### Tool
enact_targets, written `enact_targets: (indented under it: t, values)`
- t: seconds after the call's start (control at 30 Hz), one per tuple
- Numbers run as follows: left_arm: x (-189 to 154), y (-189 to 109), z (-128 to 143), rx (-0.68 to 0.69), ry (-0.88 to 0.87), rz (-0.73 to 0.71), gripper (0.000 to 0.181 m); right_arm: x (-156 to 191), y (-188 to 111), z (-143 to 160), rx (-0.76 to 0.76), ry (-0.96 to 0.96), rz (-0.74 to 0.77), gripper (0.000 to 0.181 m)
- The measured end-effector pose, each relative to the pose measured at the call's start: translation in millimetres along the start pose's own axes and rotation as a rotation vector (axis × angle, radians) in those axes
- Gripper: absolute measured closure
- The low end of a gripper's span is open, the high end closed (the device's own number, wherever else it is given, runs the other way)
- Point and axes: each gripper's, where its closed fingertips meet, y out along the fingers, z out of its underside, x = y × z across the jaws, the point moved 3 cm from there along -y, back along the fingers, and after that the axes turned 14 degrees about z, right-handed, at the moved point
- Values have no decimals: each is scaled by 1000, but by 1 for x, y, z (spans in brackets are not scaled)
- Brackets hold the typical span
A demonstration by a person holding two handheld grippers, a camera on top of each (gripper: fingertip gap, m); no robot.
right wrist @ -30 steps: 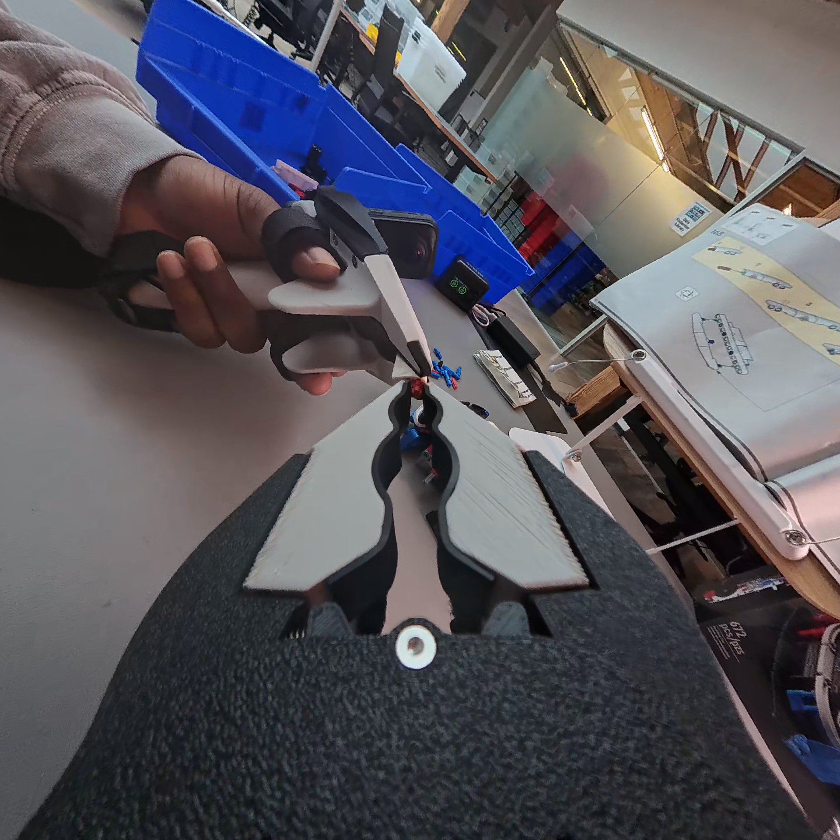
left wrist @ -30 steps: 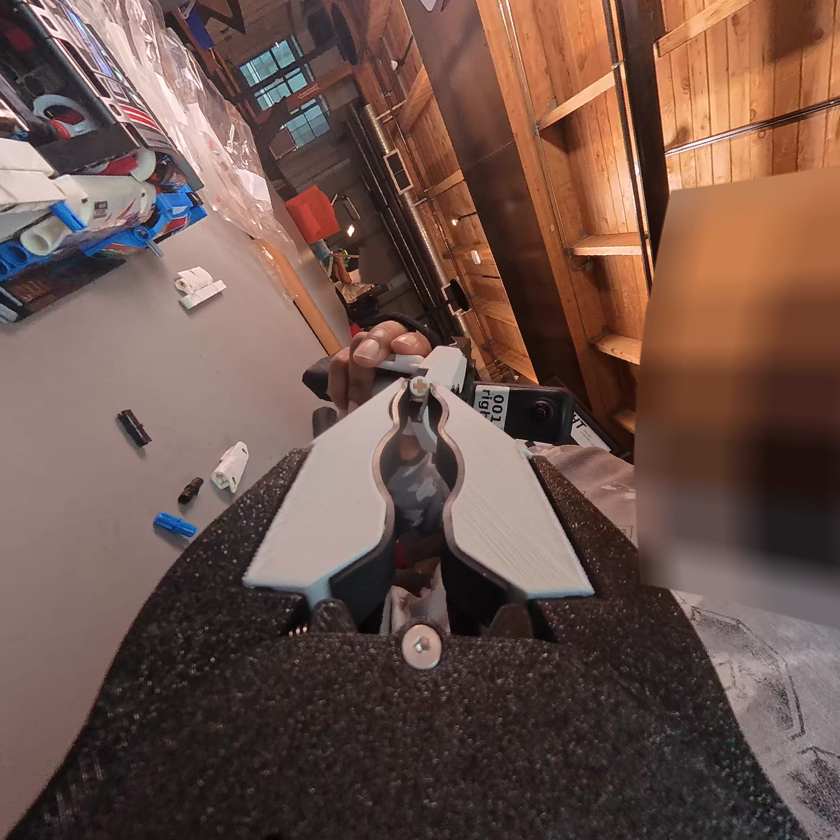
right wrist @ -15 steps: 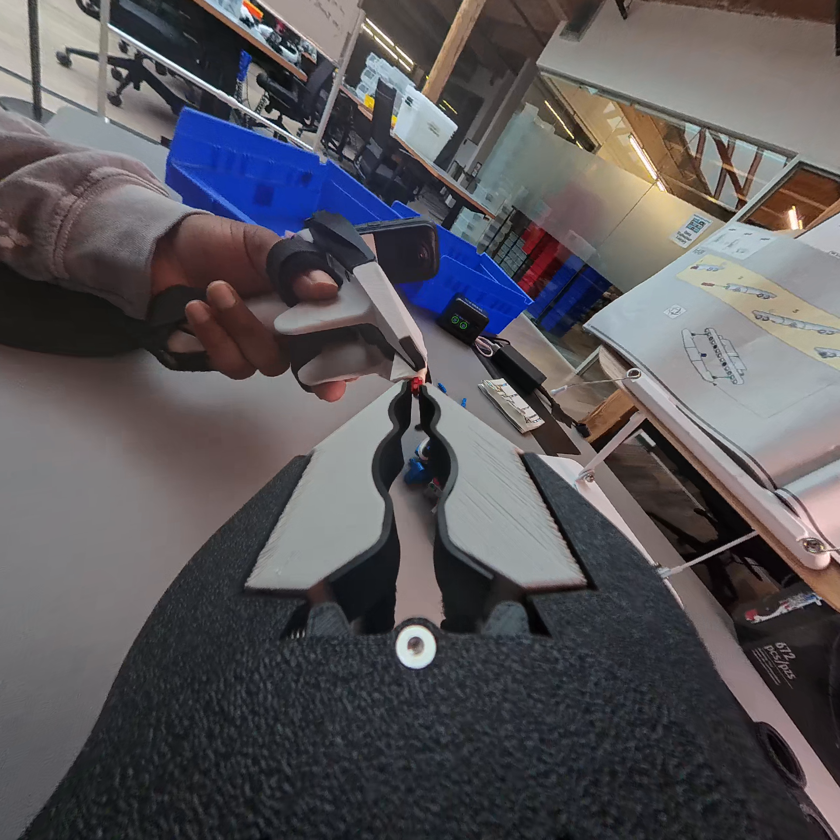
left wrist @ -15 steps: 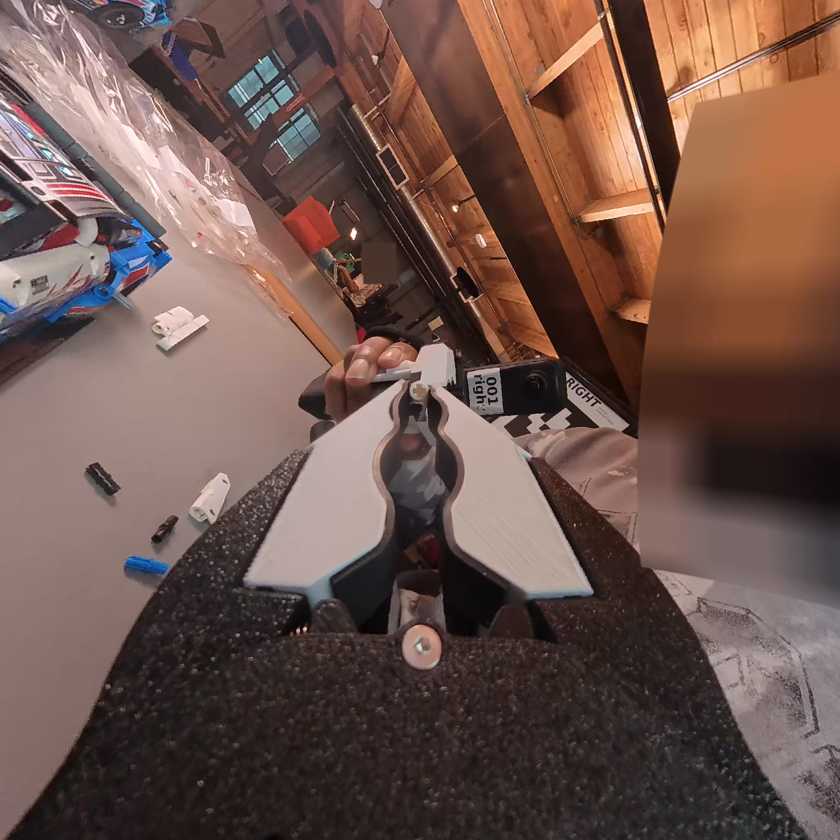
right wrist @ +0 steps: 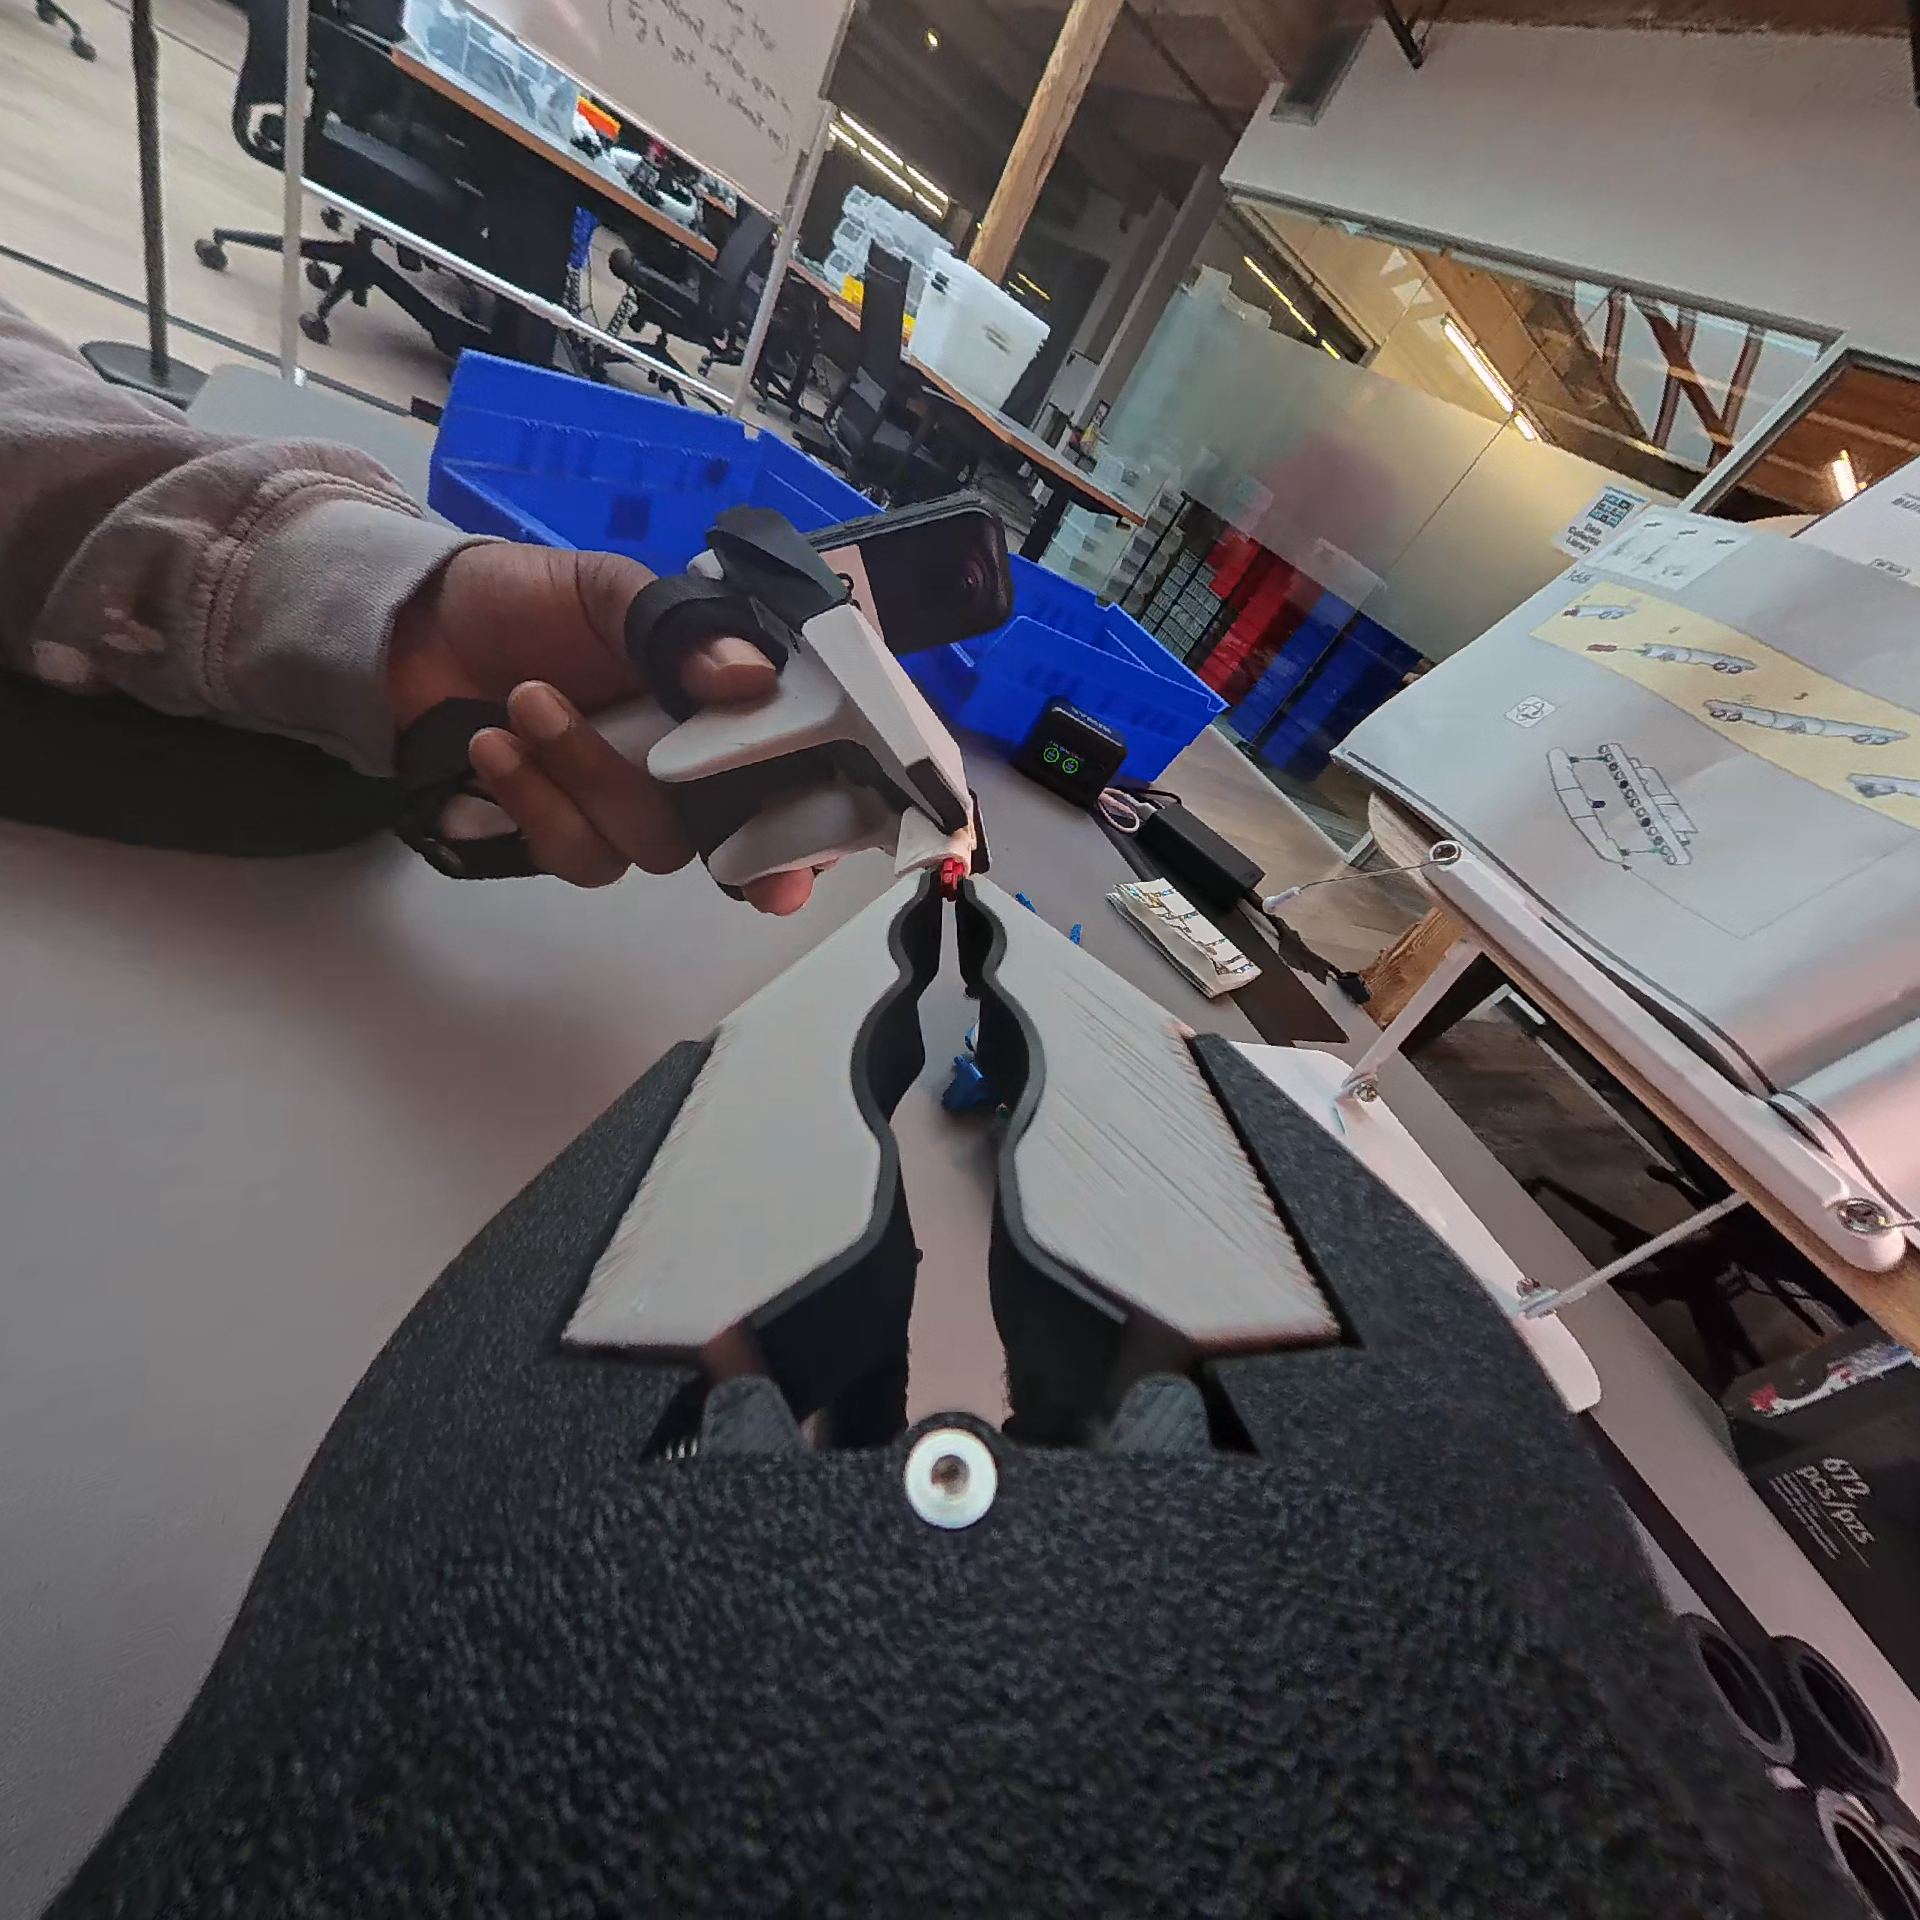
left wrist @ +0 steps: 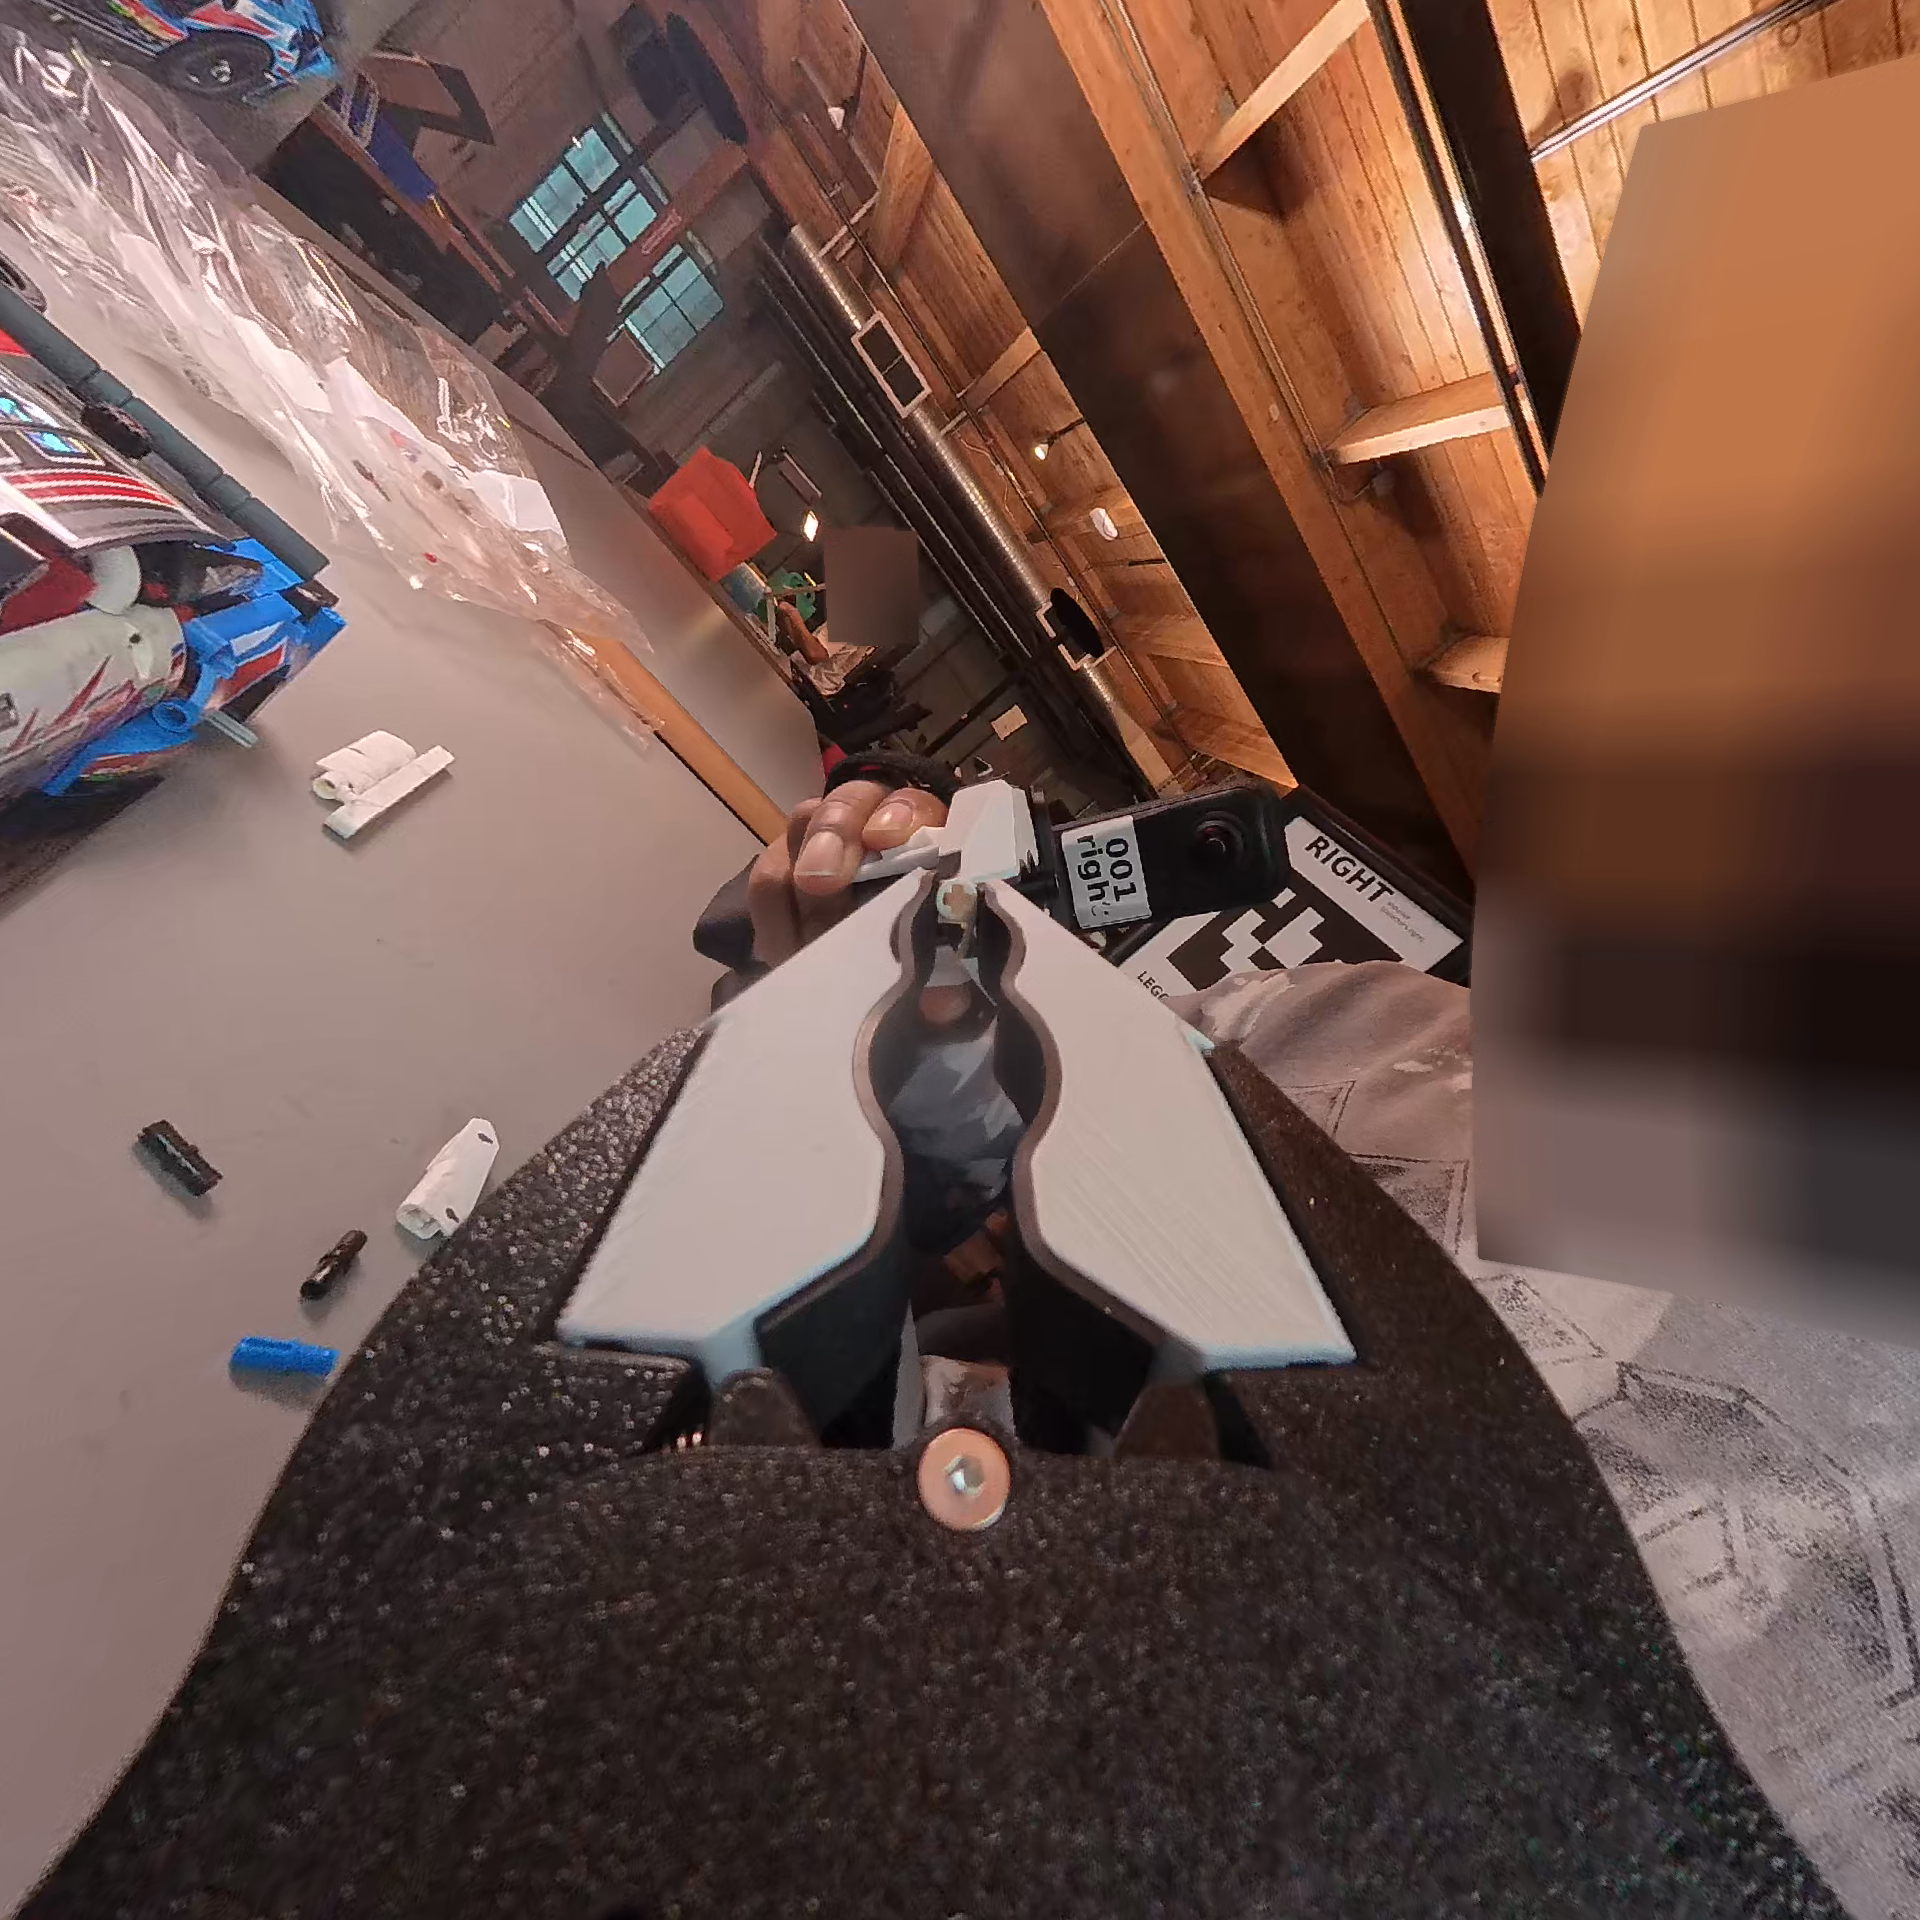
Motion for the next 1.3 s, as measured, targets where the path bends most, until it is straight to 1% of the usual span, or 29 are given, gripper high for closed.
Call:
enact_targets:
  t: [0.03, 0.13, 0.17, 0.2, 0.23, 0.27, 0.3, 0.33, 0.37, 0.43, 0.47, 0.5, 0.57, 0.63, 0.67, 0.73, 0.8, 0.87, 0.93, 1.0, 1.03, 1.1, 1.17, 1.23, 1.3]
  values:
    - [0, 0, 1, 5, 3, -3, 179, 0, -1, 0, 0, -1, -2, 181]
    - [0, 2, 2, 20, 7, -4, 181, 0, -4, 1, 1, 9, -10, 181]
    - [-1, -3, -4, -24, 16, -12, 181, -1, -6, 1, 2, 13, -8, 180]
    - [-3, -25, -26, -144, 20, -19, 181, -9, -12, -1, -20, 33, 15, 181]
    - [-9, -51, -48, -245, 71, -52, 181, -21, -22, 0, -15, 82, 36, 181]
    - [-12, -58, -46, -179, 155, -130, 181, -24, -28, 5, 0, 90, 42, 181]
    - [-11, -47, -33, -60, 207, -179, 177, -16, -29, 10, 8, 77, 37, 180]
    - [-8, -34, -22, 24, 239, -201, 177, -4, -26, 13, 16, 85, 5, 180]
    - [-4, -26, -18, 64, 274, -221, 177, 3, -22, 14, 22, 84, -14, 180]
    - [-4, -23, -22, 96, 314, -257, 177, -6, -18, 17, 28, 114, 0, 180]
    - [-7, -29, -28, 108, 367, -309, 176, -11, -18, 22, 45, 146, -4, 179]
    - [-10, -40, -36, 117, 443, -394, 176, -17, -19, 28, 61, 180, 8, 179]
    - [-22, -67, -53, 131, 590, -571, 176, -28, -23, 33, 72, 248, 25, 179]
    - [-41, -101, -70, 118, 706, -751, 177, -38, -27, 34, 74, 303, 38, 179]
    - [-50, -125, -78, 121, 752, -874, 177, -43, -29, 35, 78, 323, 49, 179]
    - [-70, -183, -91, 131, 807, -1177, 176, -50, -34, 38, 86, 357, 68, 178]
    - [-88, -239, -93, 153, 755, -1432, 176, -50, -38, 42, 98, 384, 60, 179]
    - [-96, -286, -85, 182, 629, -1596, 176, -47, -39, 46, 122, 389, 51, 179]
    - [-93, -320, -71, 202, 481, -1654, 176, -43, -36, 50, 147, 376, 42, 178]
    - [-85, -341, -59, 202, 384, -1665, 176, -38, -33, 50, 157, 360, 28, 178]
    - [-81, -347, -55, 201, 359, -1662, 176, -35, -33, 50, 162, 355, 20, 178]
    - [-75, -352, -48, 216, 316, -1662, 171, -29, -31, 52, 176, 345, 7, 178]
    - [-73, -351, -48, 226, 320, -1675, 161, -24, -30, 53, 189, 334, -2, 178]
    - [-75, -344, -55, 198, 371, -1673, 153, -22, -29, 53, 192, 329, -5, 178]
    - [-81, -330, -64, 171, 447, -1656, 145, -22, -29, 53, 188, 334, -7, 178]
